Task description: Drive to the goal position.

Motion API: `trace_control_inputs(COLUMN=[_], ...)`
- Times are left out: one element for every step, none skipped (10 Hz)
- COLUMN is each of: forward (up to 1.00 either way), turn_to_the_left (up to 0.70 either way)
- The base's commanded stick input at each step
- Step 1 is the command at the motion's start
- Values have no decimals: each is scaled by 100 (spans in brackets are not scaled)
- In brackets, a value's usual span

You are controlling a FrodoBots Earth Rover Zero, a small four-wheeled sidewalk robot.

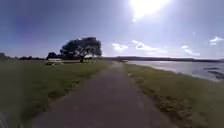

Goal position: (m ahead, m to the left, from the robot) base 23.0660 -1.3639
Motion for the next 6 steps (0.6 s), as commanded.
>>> trace_control_inputs(forward=[70, 70, 70, 70, 70, 70], turn_to_the_left=[5, 5, 5, 5, 5, 5])
